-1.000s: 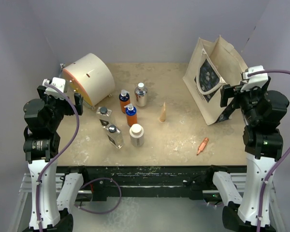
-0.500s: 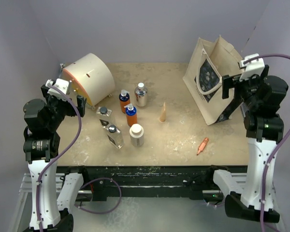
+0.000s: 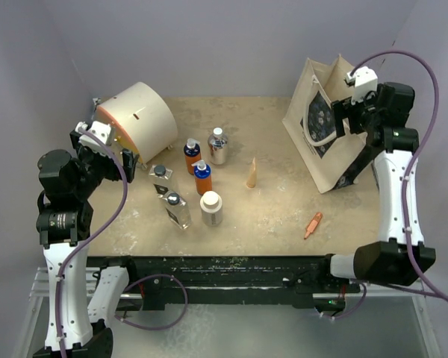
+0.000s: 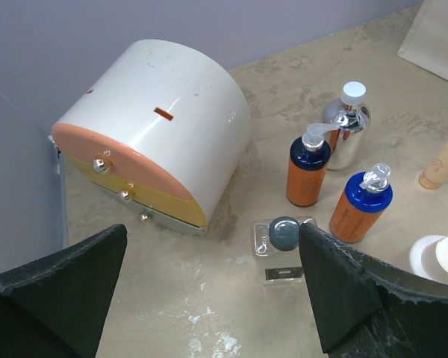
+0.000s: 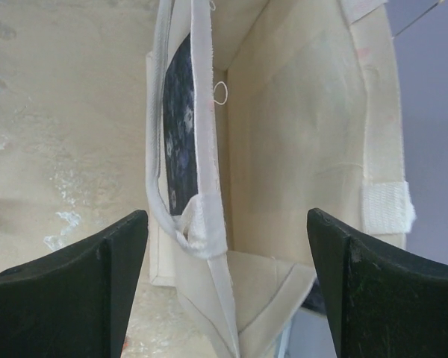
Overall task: Place the personal care products into the canvas bag
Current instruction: Move the canvas bag to the center of the board.
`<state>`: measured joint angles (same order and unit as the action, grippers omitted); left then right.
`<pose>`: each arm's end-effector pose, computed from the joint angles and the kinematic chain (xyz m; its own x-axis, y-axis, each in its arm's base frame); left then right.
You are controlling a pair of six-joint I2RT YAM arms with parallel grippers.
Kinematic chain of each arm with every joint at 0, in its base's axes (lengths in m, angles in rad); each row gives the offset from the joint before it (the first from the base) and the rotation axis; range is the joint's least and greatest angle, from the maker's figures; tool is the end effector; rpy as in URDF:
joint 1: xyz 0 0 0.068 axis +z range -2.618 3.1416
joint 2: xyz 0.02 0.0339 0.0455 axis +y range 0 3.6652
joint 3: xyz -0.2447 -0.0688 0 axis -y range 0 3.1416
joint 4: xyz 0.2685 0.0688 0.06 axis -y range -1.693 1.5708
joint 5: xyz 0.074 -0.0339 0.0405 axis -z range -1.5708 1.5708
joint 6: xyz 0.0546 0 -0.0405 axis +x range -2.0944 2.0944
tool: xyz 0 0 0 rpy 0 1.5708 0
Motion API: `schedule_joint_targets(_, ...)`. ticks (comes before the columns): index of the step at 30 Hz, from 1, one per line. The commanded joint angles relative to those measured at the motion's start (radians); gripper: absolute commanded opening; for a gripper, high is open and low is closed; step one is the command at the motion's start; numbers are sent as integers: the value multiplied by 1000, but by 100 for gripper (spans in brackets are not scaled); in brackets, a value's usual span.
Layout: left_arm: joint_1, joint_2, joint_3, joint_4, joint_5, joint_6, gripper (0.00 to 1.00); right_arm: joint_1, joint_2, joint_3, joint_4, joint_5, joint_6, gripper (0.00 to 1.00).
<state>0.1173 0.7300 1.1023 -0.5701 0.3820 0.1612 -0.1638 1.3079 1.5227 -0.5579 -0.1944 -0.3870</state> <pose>0.1893 0.0018 0.4057 -0.1518 0.1321 -0.9795 0.2824 0.9555 0.0851 0.3234 -0.0428 0.4227 -0.3000 -0.3257 -0.8966 -0.1433 0.9446 -0.2952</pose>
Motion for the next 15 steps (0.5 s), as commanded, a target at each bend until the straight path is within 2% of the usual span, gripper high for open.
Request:
schedule_joint_targets(1,7,8,47,4,43,9,99,16,69,74,-16,-6,-50,86)
schedule_joint_targets(3,7,8,47,1,44,2,99,26,102,80,-24,-7,-61,81)
schedule_joint_targets(6,7,4,43,1,45,0,99,46,144,89,-47,-8,-75,66)
schedule_joint_targets(15,6,-5,28,-45,61,27,99,205,123,78,-118,-8,-65,5)
